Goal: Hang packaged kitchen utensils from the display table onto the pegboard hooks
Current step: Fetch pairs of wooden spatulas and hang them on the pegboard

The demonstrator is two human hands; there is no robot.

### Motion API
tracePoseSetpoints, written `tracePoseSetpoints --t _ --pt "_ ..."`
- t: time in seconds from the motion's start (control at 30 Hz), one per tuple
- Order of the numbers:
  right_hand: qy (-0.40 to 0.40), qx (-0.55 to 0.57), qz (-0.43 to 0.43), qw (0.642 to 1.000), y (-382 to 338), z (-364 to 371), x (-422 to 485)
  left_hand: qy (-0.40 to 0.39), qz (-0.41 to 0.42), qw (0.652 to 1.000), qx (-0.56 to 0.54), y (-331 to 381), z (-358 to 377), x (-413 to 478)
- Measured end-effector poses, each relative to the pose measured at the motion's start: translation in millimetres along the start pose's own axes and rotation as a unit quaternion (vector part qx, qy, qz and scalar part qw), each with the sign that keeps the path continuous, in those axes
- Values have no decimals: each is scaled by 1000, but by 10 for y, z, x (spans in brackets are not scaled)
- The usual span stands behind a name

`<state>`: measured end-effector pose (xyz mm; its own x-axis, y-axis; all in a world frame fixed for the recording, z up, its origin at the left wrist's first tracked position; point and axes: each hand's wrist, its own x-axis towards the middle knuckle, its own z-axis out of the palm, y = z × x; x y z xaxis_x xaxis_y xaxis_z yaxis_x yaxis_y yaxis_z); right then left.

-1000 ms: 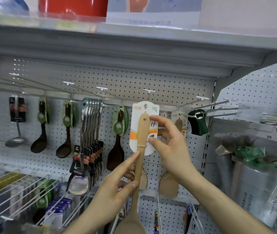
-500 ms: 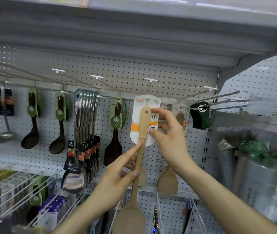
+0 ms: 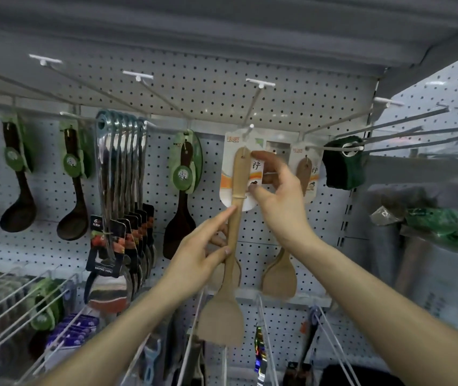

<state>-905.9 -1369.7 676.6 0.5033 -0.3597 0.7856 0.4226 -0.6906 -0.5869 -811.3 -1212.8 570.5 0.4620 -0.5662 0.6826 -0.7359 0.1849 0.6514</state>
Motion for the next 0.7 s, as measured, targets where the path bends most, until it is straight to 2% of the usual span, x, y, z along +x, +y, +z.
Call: tracePoseSetpoints --t 0.43,0.7 --pt "25 -128 4 991 552 233 561 -6 2 998 70 -642 113 764" --pt "24 -104 28 994 618 186 431 -11 15 997 70 -796 188 743"
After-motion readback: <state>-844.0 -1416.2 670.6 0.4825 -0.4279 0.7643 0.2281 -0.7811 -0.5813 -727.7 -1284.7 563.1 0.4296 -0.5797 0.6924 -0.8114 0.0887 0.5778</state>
